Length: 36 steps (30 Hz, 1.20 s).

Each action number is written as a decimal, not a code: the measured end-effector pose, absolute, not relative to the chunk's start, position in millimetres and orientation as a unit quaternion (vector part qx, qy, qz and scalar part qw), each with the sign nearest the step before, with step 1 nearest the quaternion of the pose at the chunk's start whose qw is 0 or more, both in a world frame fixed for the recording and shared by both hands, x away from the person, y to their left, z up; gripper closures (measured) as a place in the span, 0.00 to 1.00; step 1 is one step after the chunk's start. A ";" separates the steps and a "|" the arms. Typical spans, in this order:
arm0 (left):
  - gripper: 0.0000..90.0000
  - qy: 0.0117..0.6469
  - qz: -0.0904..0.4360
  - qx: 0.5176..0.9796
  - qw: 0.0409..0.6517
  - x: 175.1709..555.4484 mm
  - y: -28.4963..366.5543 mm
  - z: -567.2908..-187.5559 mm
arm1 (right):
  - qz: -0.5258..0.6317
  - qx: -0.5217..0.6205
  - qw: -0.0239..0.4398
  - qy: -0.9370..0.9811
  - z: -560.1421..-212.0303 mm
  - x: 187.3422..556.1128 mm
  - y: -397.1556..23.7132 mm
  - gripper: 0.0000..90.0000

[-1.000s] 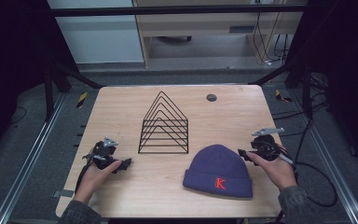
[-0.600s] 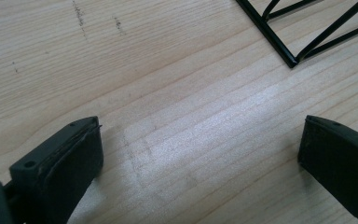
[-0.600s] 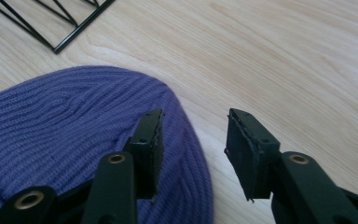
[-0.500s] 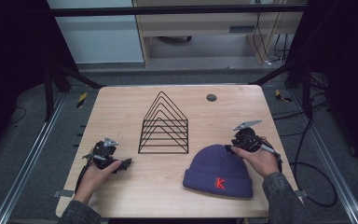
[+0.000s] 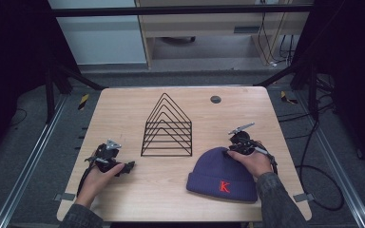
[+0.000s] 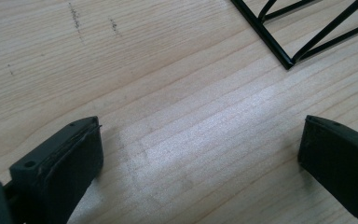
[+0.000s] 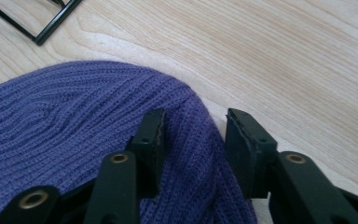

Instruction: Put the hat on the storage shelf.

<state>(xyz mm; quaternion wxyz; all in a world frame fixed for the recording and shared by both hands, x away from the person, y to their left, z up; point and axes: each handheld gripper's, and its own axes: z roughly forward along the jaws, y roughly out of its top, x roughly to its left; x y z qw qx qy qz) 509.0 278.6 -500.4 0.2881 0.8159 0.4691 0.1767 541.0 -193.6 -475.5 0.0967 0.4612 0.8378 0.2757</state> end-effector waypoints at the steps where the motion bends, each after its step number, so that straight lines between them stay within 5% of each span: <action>1: 0.00 0.469 0.177 0.816 0.288 509.0 278.5 -500.4 | 0.275 0.460 0.096 0.839 -475.4 541.0 -192.9 0.69; 12: 0.00 0.469 0.176 0.816 0.290 509.0 277.4 -500.6 | 0.268 0.445 0.095 0.849 -475.2 538.2 -191.7 0.90; 36: 0.07 0.475 0.180 0.796 0.330 508.6 291.8 -488.2 | 0.392 0.374 0.163 0.825 -392.7 459.9 -214.9 0.91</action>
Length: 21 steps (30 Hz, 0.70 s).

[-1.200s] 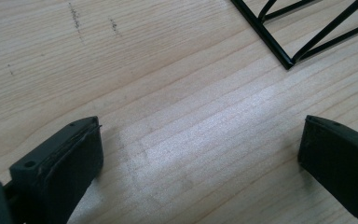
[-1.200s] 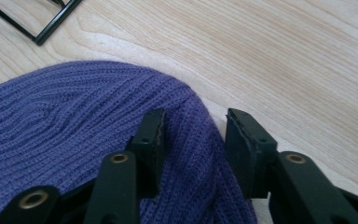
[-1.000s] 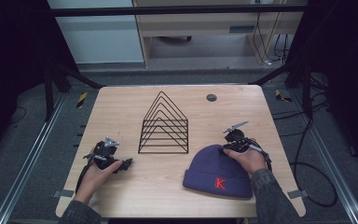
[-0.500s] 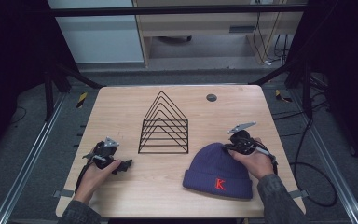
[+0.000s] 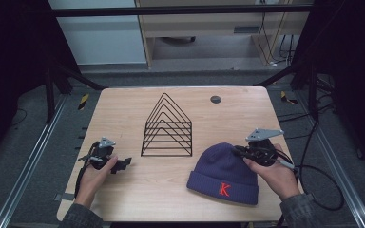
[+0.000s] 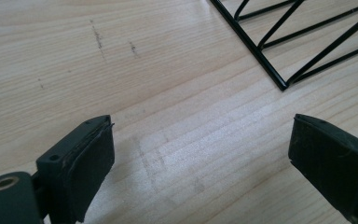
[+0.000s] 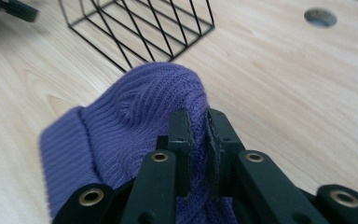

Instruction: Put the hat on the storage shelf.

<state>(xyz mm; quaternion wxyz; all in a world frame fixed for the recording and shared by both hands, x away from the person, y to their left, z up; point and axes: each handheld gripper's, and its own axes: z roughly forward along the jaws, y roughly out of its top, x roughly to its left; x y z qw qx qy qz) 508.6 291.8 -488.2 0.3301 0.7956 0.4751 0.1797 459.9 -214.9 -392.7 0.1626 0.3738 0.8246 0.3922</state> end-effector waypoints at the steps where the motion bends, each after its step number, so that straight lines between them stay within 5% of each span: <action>1: 0.07 0.476 0.180 0.793 0.334 508.4 292.3 -487.4 | 0.396 0.369 0.166 0.825 -389.0 457.1 -214.9 0.91; 21: 0.10 0.451 0.221 0.748 0.433 500.6 294.3 -417.8 | 0.447 0.331 0.210 0.804 -312.9 458.3 -219.5 0.91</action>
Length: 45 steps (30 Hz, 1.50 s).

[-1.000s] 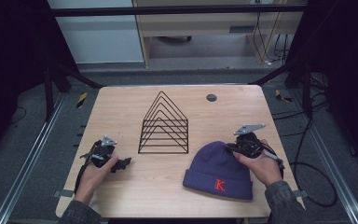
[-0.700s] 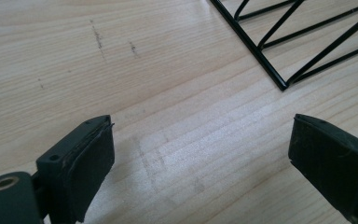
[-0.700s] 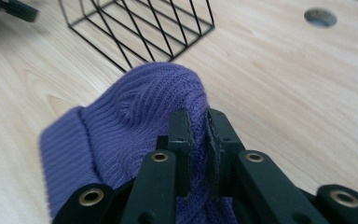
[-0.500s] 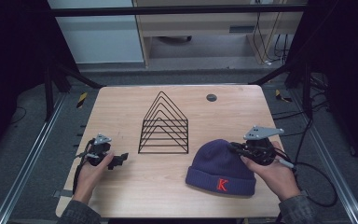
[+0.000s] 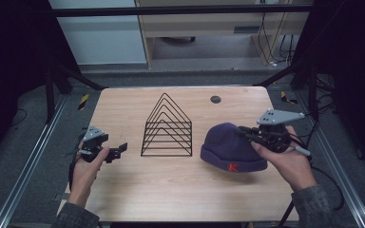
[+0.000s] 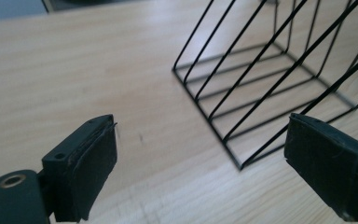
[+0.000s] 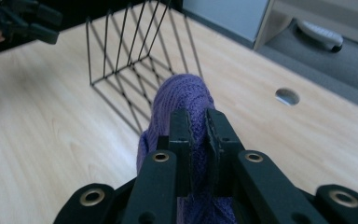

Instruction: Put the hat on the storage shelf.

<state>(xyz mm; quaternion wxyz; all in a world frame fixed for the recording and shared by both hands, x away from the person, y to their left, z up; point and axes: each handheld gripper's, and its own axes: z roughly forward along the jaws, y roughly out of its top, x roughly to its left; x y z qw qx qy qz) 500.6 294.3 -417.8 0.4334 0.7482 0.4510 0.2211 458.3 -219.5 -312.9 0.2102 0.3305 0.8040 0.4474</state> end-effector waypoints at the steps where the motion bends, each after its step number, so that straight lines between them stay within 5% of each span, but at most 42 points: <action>1: 0.09 0.445 0.225 0.750 0.435 501.5 292.4 -409.7 | 0.451 0.331 0.212 0.801 -308.6 461.6 -220.8 0.91; 20: 0.08 0.399 0.238 0.779 0.421 511.8 252.8 -318.8 | 0.488 0.320 0.237 0.777 -253.7 510.8 -213.4 0.91; 45: 0.08 0.349 0.211 0.794 0.451 532.3 225.8 -297.5 | 0.491 0.336 0.276 0.755 -188.6 545.8 -167.7 0.91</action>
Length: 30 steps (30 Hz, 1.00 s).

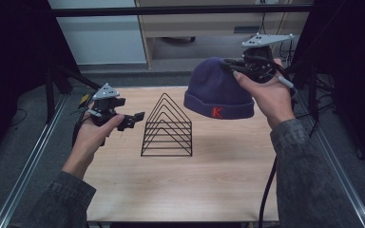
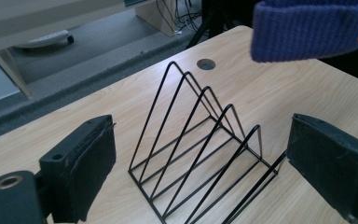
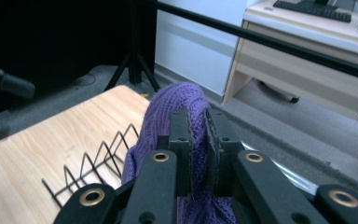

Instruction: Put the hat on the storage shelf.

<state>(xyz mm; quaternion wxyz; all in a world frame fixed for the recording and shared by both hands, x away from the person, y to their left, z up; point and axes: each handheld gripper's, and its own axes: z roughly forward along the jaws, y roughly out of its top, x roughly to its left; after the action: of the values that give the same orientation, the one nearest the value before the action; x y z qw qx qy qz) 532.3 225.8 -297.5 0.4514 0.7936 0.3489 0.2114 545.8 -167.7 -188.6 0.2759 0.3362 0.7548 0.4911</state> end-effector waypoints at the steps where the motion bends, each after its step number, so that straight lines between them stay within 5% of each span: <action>1: 0.08 0.347 0.210 0.794 0.453 532.6 224.1 -296.3 | 0.493 0.334 0.278 0.754 -185.4 546.3 -163.9 0.91; 30: 0.04 0.321 0.184 0.803 0.467 545.5 207.9 -296.2 | 0.550 0.272 0.229 0.756 -167.5 539.6 -80.2 0.91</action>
<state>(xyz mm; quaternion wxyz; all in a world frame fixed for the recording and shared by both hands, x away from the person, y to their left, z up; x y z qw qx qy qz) 545.5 207.9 -296.2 0.4666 0.8034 0.3207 0.1844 539.6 -80.2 -167.5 0.2285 0.2717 0.7559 0.5501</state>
